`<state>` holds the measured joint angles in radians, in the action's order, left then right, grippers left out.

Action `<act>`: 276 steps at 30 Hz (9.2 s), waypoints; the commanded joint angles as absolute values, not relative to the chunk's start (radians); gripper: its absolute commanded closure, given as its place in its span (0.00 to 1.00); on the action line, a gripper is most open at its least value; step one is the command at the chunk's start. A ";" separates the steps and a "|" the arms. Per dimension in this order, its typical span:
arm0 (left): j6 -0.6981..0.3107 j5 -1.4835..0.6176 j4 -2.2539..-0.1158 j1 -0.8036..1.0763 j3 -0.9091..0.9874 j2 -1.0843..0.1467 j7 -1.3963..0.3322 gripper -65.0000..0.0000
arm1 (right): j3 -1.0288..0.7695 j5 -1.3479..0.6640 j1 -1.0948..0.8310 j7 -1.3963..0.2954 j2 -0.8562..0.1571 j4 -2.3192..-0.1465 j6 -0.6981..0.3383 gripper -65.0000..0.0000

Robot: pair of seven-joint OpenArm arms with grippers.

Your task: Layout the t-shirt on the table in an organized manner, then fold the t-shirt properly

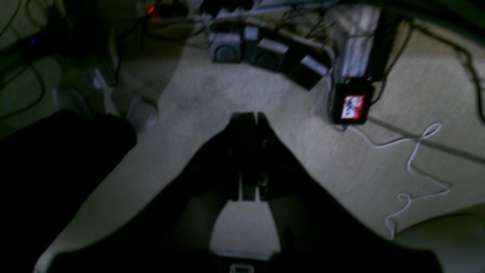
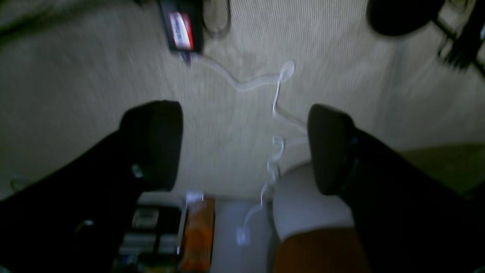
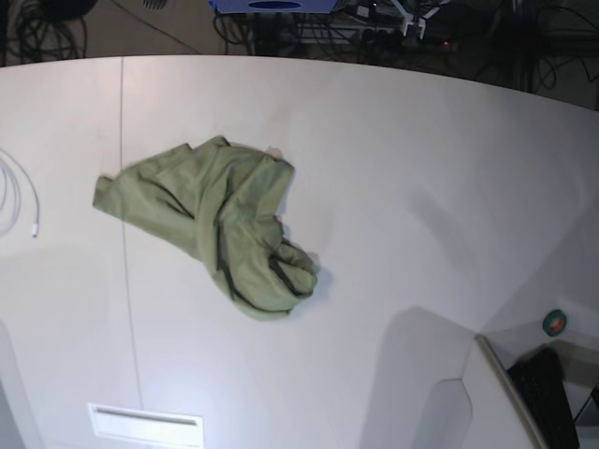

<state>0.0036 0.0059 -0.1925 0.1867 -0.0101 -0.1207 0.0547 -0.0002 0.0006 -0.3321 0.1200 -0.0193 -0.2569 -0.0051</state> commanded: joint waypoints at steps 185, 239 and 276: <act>0.005 -0.278 -1.389 0.090 -0.375 -0.035 -0.392 1.00 | -0.176 -0.001 -0.426 -0.532 -0.088 -1.854 -0.352 0.43; 0.004 -0.274 -1.647 -0.016 0.340 -0.302 -0.921 1.00 | -0.015 -0.331 0.005 -0.771 -0.117 -1.287 -0.354 1.00; -0.278 -0.851 -1.659 0.289 0.506 -0.234 -1.049 0.11 | -0.228 -0.334 -0.219 -0.757 -0.236 -1.670 -0.360 1.00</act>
